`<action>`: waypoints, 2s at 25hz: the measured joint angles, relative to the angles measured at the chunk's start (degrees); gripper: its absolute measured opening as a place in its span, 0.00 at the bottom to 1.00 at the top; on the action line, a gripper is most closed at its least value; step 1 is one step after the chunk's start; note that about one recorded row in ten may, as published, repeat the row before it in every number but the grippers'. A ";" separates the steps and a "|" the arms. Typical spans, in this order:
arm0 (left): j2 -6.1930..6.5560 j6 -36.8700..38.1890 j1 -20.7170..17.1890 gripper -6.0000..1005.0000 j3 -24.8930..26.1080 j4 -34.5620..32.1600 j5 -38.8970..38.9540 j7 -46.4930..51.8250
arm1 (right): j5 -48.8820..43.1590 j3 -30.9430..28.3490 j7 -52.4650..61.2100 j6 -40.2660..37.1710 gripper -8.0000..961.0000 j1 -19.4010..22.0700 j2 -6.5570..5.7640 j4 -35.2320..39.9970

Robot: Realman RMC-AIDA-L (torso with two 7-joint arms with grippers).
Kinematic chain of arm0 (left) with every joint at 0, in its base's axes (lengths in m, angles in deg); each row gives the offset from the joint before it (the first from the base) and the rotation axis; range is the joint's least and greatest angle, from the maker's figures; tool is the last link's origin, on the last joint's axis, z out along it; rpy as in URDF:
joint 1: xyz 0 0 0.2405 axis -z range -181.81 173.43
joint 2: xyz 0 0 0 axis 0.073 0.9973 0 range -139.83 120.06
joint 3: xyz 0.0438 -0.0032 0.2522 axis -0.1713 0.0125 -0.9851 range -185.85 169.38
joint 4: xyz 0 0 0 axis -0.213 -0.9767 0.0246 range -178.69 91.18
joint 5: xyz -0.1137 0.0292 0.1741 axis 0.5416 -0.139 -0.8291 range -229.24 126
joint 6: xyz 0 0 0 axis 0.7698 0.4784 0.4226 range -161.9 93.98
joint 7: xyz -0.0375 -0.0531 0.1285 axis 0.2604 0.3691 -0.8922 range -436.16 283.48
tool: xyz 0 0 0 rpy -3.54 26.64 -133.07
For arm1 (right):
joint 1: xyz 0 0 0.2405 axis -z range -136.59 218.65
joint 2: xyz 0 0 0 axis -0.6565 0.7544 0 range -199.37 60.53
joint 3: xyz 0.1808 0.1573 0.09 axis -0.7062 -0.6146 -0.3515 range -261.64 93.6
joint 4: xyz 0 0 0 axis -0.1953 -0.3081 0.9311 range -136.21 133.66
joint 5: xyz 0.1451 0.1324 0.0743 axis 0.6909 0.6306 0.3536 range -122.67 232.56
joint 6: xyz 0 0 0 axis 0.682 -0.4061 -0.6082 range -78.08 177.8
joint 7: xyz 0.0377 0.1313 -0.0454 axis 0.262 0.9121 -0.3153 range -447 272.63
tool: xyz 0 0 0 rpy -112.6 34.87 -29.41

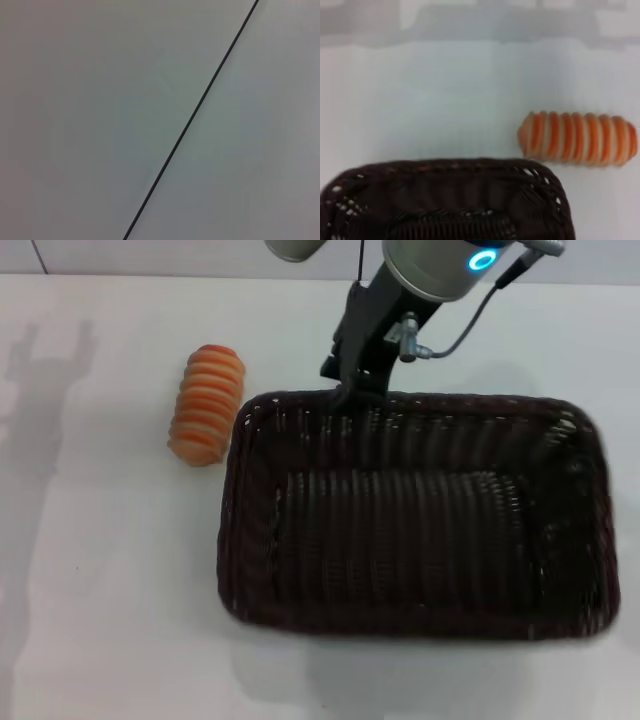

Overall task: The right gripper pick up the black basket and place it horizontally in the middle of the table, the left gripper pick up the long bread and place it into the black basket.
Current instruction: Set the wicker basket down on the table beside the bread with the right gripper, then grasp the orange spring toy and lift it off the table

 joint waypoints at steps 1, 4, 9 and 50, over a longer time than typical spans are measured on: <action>0.00 0.02 0.00 0.86 -0.06 0.00 -0.02 0.01 | -0.05 0.02 0.01 -0.43 0.29 -0.17 0.01 0.01; 0.00 0.10 0.00 0.86 -0.13 -0.22 -0.03 0.27 | -2.02 0.15 0.20 -2.04 0.34 -0.57 0.25 -0.02; 0.00 0.22 -0.21 0.86 -0.25 -0.23 -0.13 0.40 | -10.67 -0.67 3.15 -9.52 0.35 0.75 0.37 -0.99; 0.07 -96.91 -5.22 0.86 -3.21 66.55 0.12 -27.19 | 3.97 21.71 18.65 -152.62 0.35 68.39 1.22 16.37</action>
